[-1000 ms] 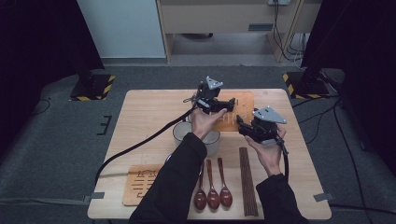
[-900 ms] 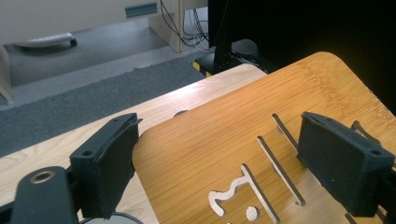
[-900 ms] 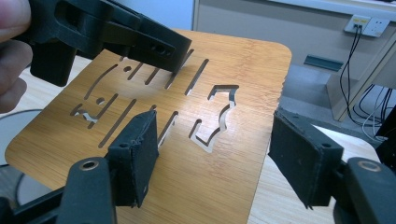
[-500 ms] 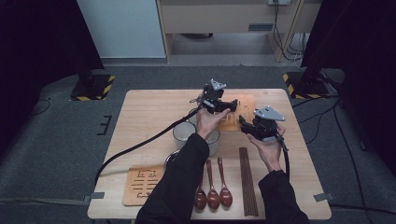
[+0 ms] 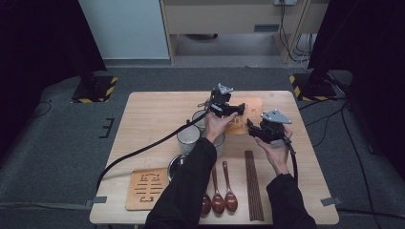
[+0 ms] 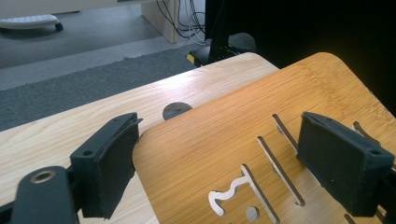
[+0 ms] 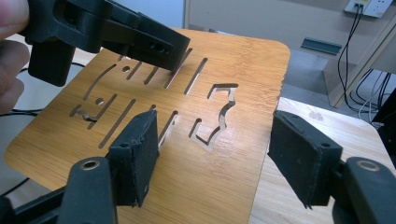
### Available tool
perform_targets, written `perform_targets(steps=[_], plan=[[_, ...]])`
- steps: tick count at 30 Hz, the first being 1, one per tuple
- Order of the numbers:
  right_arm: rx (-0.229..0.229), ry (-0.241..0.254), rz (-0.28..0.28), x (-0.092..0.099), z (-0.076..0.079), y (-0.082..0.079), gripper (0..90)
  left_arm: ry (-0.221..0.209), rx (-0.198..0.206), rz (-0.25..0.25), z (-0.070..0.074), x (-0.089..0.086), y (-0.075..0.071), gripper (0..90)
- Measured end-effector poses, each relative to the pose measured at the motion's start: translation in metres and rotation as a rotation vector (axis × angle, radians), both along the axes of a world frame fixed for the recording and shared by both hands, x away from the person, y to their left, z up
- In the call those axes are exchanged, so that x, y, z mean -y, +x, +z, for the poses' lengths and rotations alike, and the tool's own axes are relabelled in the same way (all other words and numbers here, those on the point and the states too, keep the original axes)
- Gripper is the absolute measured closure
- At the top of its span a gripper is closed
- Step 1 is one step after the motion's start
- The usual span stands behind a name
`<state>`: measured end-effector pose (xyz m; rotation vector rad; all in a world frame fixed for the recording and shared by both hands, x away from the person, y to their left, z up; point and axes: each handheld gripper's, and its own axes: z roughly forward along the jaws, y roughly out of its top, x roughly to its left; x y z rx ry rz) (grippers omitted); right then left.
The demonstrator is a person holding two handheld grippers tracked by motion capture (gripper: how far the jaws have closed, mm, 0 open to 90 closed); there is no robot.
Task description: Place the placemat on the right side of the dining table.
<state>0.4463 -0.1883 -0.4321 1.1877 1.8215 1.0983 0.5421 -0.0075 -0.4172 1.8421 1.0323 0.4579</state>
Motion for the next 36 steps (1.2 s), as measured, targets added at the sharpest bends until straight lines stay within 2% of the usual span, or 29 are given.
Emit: perform_targets(steps=[3,8,11,15,22,27,32,36], plan=[[-0.001,0.000,-0.002,0.001,-0.003,0.001,33.4,0.007,-0.007,-0.001,-0.004,0.002,0.002,12.9],[-0.036,0.003,-0.004,0.003,-0.014,0.006,33.5,0.031,-0.026,0.006,-0.014,0.005,0.005,12.9],[-0.048,0.021,-0.003,0.004,-0.016,0.007,33.8,0.023,-0.035,0.008,-0.017,0.006,0.007,12.9],[-0.041,0.024,-0.007,0.005,-0.016,0.008,34.1,0.013,-0.047,0.010,-0.018,0.006,0.010,12.9],[-0.043,-0.004,-0.009,0.003,-0.022,0.014,34.2,0.028,-0.054,0.024,-0.023,0.007,0.013,12.8],[-0.052,-0.010,-0.011,0.003,-0.027,0.017,34.3,0.038,-0.051,0.030,-0.026,0.007,0.015,12.8],[-0.074,-0.015,-0.013,0.002,-0.034,0.020,34.4,0.067,-0.064,0.040,-0.033,0.009,0.017,12.9],[-0.079,-0.007,-0.014,0.001,-0.037,0.021,34.4,0.073,-0.069,0.040,-0.033,0.009,0.016,12.9]])
